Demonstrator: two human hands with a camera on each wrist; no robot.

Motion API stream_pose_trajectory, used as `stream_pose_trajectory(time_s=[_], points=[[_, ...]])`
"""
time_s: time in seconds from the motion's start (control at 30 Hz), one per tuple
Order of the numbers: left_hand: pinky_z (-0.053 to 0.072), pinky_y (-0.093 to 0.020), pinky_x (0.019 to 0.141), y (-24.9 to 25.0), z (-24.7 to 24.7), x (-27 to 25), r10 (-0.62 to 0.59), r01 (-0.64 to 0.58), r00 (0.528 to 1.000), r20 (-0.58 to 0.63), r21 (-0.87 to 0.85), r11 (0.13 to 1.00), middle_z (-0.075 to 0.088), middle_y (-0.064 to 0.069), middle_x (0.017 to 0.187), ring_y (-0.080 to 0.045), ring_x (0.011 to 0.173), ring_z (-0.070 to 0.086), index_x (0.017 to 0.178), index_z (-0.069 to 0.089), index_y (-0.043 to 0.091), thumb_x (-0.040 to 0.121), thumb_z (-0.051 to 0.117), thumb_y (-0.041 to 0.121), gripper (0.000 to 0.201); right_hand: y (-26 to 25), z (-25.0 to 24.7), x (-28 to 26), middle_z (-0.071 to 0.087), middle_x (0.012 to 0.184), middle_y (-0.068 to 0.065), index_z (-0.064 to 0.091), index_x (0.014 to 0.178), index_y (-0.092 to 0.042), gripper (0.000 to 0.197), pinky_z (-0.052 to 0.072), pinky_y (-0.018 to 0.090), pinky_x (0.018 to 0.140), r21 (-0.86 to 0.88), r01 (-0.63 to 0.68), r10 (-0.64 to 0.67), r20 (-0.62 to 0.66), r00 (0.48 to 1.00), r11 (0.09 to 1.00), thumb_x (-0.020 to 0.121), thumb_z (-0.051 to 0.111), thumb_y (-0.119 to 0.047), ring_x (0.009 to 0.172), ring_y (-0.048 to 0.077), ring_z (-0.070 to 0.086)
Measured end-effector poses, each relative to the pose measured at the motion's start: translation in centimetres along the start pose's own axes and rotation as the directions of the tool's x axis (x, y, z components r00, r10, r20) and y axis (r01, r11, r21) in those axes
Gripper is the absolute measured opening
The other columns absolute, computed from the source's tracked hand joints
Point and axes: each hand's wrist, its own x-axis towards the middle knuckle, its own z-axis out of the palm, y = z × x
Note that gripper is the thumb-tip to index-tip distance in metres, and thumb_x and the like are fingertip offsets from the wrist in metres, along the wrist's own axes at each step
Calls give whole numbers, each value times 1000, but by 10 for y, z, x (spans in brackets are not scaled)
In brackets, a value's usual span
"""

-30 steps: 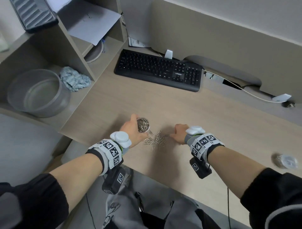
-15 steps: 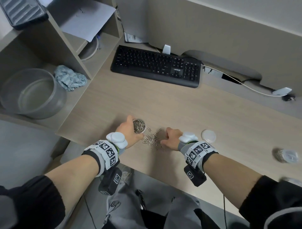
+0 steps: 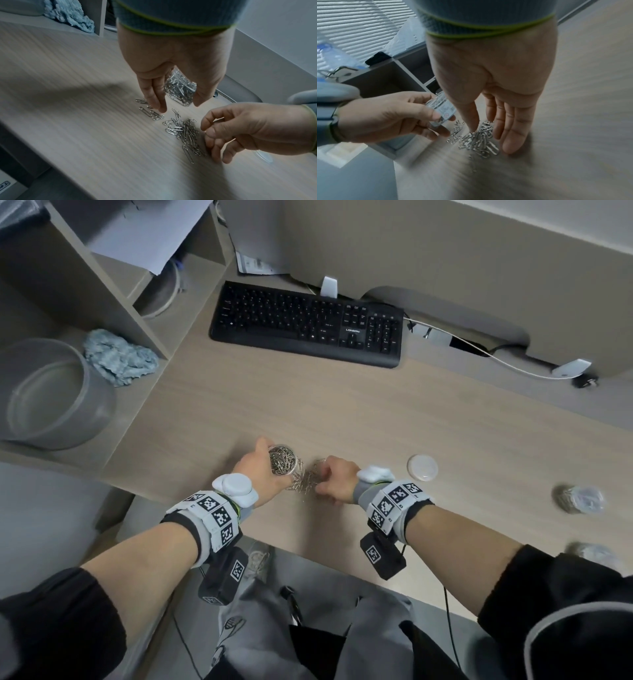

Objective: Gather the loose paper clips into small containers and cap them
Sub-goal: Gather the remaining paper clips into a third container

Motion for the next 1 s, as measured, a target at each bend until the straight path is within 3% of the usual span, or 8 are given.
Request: stream_pose_trajectory(time_s=[0.1,0.27,0.4,0.53,0.77,0.9,1.0], points=[[53,-37,79,16,9,5,30,-30,999,18,11,999,67,-2,102,-29,90,65,120,41,21,73,77,43,63,21,-11,-8,63,100,6,55,103,-17,26,52,36,74,-92,-25,23,-19,1000,995,82,68,-25,84,25,60],[50,-34,77,45,25,14,100,-104,994,48,77,992,64,-4,98,-31,91,63,120,39,20,73,78,40,65,44,-22,-18,63,109,4,57,113,-20,34,53,39,86,-101,-81,76,-52,996,992,83,66,-32,97,27,61],[48,-32,76,69,43,19,185,-189,981,53,95,977,65,-6,106,-31,92,62,123,39,18,71,80,41,70,64,-31,-22,65,103,-3,56,100,-32,37,54,41,84,-115,-143,132,-96,986,983,67,60,-48,90,25,64],[43,-29,71,77,50,19,204,-211,976,72,106,972,64,-5,107,-27,86,60,123,39,17,73,80,40,69,80,-33,-15,65,96,-5,52,95,-36,38,56,40,80,-106,-200,190,-102,977,974,60,56,-50,84,24,65],[48,-32,79,53,22,12,134,-136,991,25,147,980,60,-6,108,-30,96,60,124,42,13,73,80,36,68,54,-25,-23,63,101,6,43,112,-19,43,54,44,80,-315,-98,83,-60,995,944,79,63,-39,83,31,63],[52,-36,79,23,4,7,42,-41,999,-9,116,992,59,-3,102,-30,91,63,123,41,15,74,79,40,67,29,-9,-10,57,113,6,41,119,-13,44,45,40,77,-437,-32,6,-62,998,899,85,63,-30,93,32,61],[54,-37,81,8,-3,2,0,0,1000,-2,88,996,62,-2,104,-27,89,63,123,40,18,74,79,41,66,16,-2,-5,55,115,10,39,123,-11,56,46,40,76,-443,-5,-32,-76,997,896,82,69,-35,98,33,62]])
